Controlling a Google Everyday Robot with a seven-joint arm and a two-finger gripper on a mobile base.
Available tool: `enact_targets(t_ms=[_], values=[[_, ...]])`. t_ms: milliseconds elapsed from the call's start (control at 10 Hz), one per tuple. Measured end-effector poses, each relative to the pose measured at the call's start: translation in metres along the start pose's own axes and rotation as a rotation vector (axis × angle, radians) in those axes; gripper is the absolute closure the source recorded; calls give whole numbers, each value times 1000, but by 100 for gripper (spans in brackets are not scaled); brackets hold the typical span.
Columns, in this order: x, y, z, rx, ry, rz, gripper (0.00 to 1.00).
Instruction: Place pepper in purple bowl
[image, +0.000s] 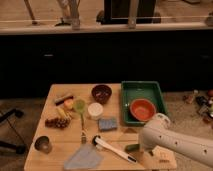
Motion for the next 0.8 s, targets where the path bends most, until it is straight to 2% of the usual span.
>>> enact_targets(t_ms=[400, 800], values=[[4, -4, -1, 46, -4, 19, 100], [13, -6, -16, 115, -44, 54, 100]])
